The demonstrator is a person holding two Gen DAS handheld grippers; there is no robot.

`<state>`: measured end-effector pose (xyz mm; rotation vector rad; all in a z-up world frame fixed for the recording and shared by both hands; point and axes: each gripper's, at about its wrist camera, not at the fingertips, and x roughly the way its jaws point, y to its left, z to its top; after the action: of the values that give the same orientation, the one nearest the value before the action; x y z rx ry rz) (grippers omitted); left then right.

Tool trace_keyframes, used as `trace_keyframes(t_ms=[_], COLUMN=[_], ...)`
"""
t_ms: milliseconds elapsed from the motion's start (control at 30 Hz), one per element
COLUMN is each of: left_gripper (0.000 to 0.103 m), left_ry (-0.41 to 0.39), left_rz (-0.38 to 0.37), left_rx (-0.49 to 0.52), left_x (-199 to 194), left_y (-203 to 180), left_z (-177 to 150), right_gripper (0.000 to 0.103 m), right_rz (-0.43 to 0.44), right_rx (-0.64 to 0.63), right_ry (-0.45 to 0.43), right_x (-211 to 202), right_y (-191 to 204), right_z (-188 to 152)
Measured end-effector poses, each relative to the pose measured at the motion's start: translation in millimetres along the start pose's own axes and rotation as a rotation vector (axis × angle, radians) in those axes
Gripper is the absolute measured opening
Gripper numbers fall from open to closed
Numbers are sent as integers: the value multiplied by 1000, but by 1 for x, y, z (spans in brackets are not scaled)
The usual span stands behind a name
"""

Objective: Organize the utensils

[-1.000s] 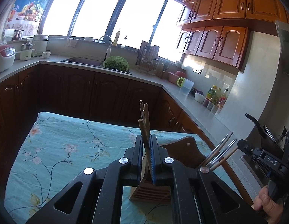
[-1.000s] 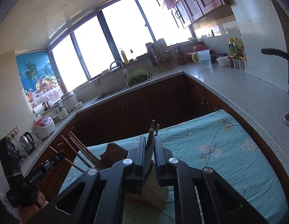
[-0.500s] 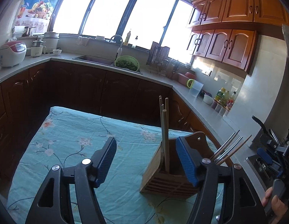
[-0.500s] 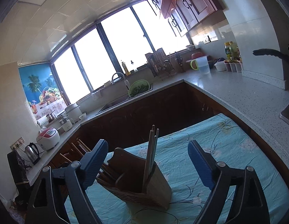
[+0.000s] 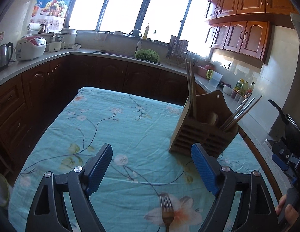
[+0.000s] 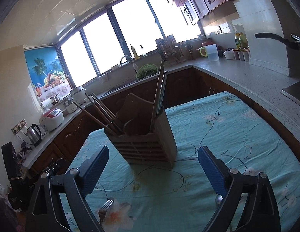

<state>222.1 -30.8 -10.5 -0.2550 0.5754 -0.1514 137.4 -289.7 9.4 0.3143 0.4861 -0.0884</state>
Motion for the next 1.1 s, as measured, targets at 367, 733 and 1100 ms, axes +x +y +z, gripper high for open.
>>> trace_keyframes(t_ms=[367,733,1100], left_gripper=[86,102,102], left_ry=[-61,-258,-249], left_rz=[38,86,119], left_rx=[43,114,209], left_x=[-87,-165,-183], left_y=[6,3,-10], left_z=[-44,-80,-153], right_gripper=[95,103,103], right_rz=[-7,-78,-125], right_rx=[-63,-205,-279], right_ry=[-16,-258,-221], right_x=[-56,-131,-138], right_y=[15,41,38], right_z=[-59,-67,-122])
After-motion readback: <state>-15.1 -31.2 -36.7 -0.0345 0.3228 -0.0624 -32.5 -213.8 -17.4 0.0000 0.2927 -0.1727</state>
